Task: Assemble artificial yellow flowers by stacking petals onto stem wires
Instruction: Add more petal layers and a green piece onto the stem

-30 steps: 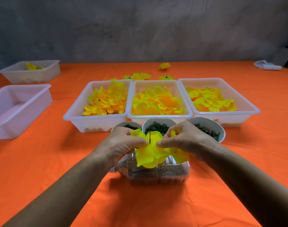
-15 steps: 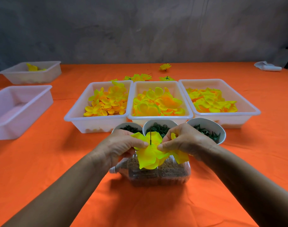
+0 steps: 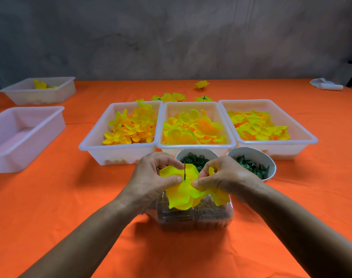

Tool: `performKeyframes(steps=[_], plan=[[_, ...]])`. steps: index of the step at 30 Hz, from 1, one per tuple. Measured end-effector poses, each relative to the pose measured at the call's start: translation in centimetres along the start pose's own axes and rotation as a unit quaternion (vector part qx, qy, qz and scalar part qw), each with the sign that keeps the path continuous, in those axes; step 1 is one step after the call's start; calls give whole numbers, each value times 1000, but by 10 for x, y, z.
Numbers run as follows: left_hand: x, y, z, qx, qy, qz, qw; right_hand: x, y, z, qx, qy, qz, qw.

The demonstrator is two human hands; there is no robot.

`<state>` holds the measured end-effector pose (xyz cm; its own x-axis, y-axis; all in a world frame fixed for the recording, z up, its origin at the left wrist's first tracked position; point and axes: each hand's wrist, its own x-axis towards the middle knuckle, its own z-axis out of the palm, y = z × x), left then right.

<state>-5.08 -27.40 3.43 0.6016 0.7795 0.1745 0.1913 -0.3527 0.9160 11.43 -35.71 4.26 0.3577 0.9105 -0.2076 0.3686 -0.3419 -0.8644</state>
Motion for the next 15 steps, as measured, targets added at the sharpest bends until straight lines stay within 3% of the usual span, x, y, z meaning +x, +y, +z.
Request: performKeyframes(steps=[15], plan=[[-8,-16,14,-43,34,2,998,5,8,0,35,-5,-13,999]])
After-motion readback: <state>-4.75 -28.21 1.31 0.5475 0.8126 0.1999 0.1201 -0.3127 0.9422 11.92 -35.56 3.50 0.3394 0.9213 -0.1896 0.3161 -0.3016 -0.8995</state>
